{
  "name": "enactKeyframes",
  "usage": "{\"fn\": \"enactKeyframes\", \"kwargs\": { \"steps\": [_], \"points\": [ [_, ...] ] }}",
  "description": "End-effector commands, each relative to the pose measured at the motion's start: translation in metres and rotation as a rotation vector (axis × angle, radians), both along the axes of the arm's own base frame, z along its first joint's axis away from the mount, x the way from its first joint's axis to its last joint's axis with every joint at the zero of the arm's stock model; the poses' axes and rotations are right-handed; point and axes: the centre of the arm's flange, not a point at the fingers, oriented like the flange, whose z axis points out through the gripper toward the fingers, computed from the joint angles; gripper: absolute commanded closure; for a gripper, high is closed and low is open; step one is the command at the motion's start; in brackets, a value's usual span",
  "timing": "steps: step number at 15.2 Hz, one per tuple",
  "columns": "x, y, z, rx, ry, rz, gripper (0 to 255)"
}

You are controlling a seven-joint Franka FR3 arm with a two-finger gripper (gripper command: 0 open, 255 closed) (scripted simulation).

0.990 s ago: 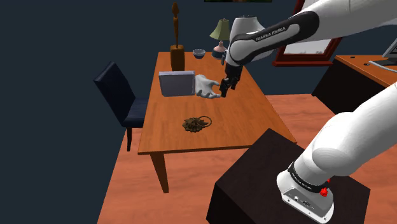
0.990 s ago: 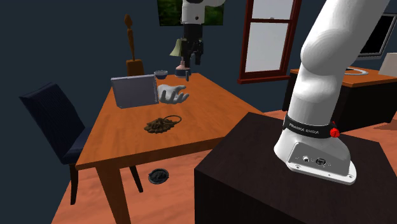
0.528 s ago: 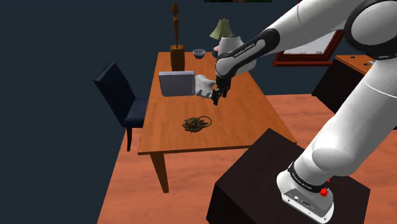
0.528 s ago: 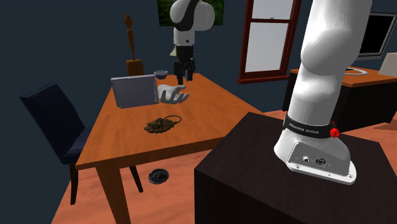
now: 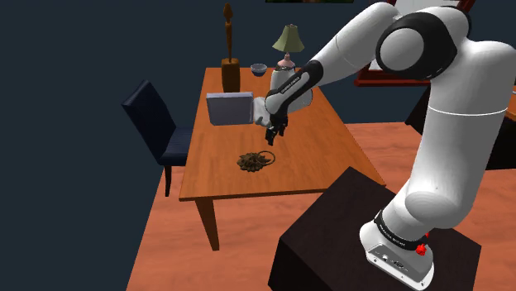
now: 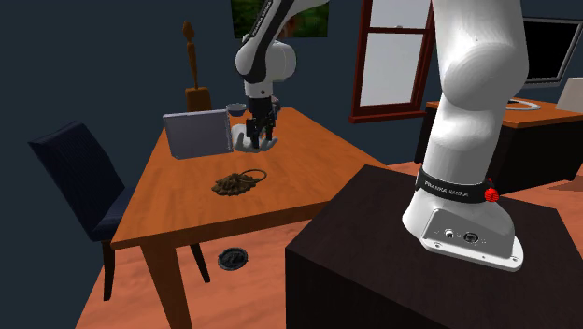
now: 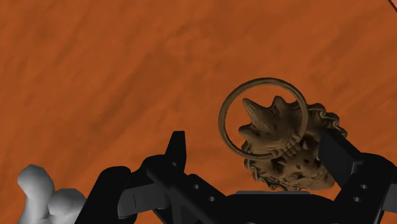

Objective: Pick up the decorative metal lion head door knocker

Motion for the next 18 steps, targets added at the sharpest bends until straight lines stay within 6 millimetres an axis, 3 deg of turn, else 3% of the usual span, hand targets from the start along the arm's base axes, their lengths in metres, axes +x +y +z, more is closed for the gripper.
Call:
{"fn": "enactKeyframes", "kwargs": {
  "steps": [1, 5, 14, 15, 18],
  "points": [
    [0.015, -0.002, -0.023, -0.002, 0.006, 0.007, 0],
    [0.040, -0.005, -0.065, -0.006, 0.017, 0.020, 0],
    [0.040, -0.005, -0.105, -0.006, 0.017, 0.020, 0],
    [0.041, -0.005, -0.106, -0.006, 0.017, 0.020, 255],
    [0.041, -0.006, -0.105, -0.006, 0.017, 0.020, 255]
  ]
}}
